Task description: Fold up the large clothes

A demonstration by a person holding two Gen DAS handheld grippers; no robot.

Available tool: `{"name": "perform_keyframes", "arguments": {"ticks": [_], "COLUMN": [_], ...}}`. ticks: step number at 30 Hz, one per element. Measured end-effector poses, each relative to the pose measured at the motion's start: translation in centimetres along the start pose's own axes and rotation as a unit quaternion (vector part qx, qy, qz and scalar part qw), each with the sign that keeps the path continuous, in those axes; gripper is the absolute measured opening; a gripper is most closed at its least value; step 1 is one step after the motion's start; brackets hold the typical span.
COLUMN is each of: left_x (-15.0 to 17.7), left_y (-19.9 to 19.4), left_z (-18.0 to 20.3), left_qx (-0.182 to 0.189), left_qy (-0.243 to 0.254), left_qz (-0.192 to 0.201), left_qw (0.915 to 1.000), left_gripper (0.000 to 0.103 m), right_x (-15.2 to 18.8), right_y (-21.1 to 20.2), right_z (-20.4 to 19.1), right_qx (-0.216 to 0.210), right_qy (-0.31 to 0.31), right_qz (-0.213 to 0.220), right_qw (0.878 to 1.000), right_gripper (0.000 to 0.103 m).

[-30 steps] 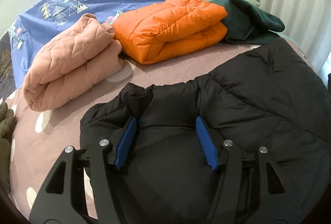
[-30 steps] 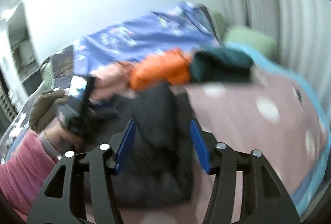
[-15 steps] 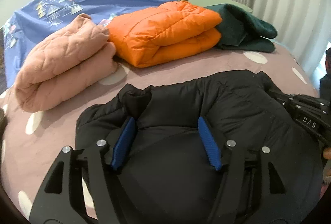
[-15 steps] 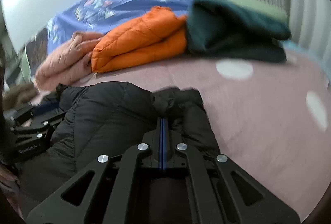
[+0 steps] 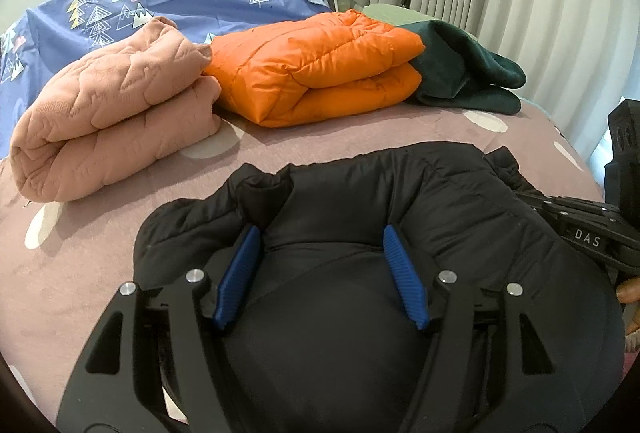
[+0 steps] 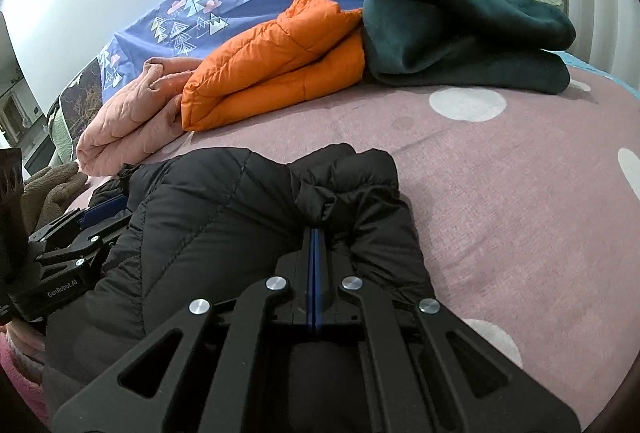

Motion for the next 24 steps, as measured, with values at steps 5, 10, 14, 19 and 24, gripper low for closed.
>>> {"name": "perform_keyframes", "arguments": {"ticks": [5,10,14,19,24], "left_x": [0.15,0.19,0.22,0.28,0.38], "left_y": [0.05,0.15,0.22,0.34,0.44], "left_z": [0.01,-0.04,-0.12,-0.08,-0.04], "left_qx": [0.003,0.001,0.001,-0.003,-0.005], "left_qy": [0.003,0.003,0.004,0.006,0.006], "left_qz": [-0.002,-0.003,-0.002,-0.004,-0.005], "left_qw": [1.0000,1.0000,1.0000,1.0000,0.9999], "left_gripper": [0.066,0.066,0.066,0.066,0.066], "right_x": [-0.10,-0.10,-0.19,-0.19,-0.21], "right_y": [0.07,-0.05,0.13,0.23,0.47], "right_z": [-0.01,0.02,0.07,0.22,0.40], "right_qx": [0.000,0.000,-0.001,-0.004,-0.007], "right_qy": [0.000,0.000,0.002,0.006,0.010], "right_qz": [0.000,-0.002,-0.002,-0.004,-0.007], "right_qw": [1.000,1.000,1.000,1.000,1.000], "right_gripper": [0.000,0.000,0.000,0.000,0.000]}}
Point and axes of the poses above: each gripper's, at about its wrist camera, not at the fingertips, and y roughly the way its jaws point, z to its right, x to its underside, the point moved 6 cm from there along y, roughly the way its jaws point, and after that the axes turned 5 degrees about -x, right-handed, at the moved point
